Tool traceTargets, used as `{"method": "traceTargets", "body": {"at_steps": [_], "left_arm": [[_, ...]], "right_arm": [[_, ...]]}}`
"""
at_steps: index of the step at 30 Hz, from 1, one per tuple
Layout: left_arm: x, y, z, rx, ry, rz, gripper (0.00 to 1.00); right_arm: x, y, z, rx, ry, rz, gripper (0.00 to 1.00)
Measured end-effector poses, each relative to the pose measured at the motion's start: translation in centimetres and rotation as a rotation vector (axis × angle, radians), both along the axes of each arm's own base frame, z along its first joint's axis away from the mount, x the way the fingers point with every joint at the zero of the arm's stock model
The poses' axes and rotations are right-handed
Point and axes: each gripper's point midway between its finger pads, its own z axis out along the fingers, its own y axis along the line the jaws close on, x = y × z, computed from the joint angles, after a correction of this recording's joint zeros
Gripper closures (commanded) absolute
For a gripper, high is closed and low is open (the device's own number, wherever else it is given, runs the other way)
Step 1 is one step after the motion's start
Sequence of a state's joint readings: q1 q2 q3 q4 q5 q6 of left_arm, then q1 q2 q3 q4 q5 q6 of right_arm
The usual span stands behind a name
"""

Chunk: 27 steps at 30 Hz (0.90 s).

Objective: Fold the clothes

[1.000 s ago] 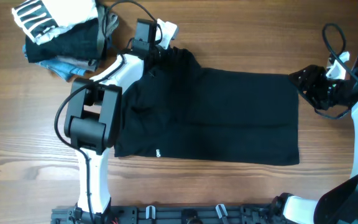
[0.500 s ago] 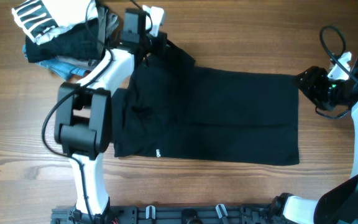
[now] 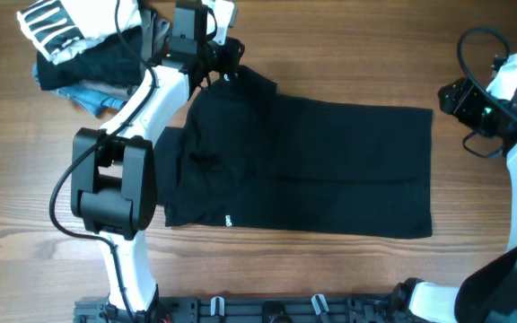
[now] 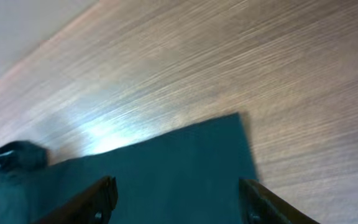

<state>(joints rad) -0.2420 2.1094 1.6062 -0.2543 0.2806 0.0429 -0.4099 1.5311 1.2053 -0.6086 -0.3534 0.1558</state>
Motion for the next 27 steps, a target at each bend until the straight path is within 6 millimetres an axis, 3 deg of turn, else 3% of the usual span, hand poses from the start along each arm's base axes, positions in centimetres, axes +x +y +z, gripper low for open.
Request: {"method": "traceTargets", "body": {"at_steps": [2, 6, 12, 14, 16, 17, 19, 22, 24, 27], "left_arm": [[-0.3, 0.1, -0.4, 0.005, 0.020, -0.001, 0.43], [-0.5, 0.1, -0.5, 0.008, 0.031, 0.000, 0.39], [-0.9, 0.2, -0.9, 0.013, 0.053, 0.000, 0.38], [-0.9, 0.2, -1.0, 0.014, 0.056, 0.000, 0.38], [-1.0, 0.2, -1.0, 0.014, 0.056, 0.000, 0.38], [-1.0, 0.2, -1.0, 0.014, 0.056, 0.000, 0.37], [-1.0, 0.2, -1.0, 0.014, 0.056, 0.000, 0.37], [-1.0, 0.2, -1.0, 0.014, 0.058, 0.000, 0.37], [-1.0, 0.3, -1.1, 0.015, 0.062, 0.000, 0.29], [-1.7, 0.4, -1.7, 0.024, 0.098, 0.001, 0.28]], "right_arm": [[1.2, -1.0, -1.8, -0.024, 0.013, -0.008, 0.34], [3.5, -2.6, -7.8, -0.038, 0.073, -0.015, 0.34], [4.2, -3.0, -15.2, 0.027, 0.177, -0.058, 0.33], [4.6, -2.7, -15.6, 0.038, 0.174, -0.056, 0.34], [4.9, -2.3, -15.7, 0.040, 0.171, -0.046, 0.42], [5.1, -1.9, -15.7, 0.038, 0.166, -0.038, 0.50], [5.7, -0.7, -15.9, 0.038, 0.164, -0.012, 0.78], [5.6, -0.1, -16.4, 0.050, 0.183, -0.010, 0.94], [5.4, 0.0, -16.5, 0.057, 0.190, -0.012, 0.96], [5.5, 0.0, -16.4, 0.071, 0.191, -0.032, 0.96]]}}
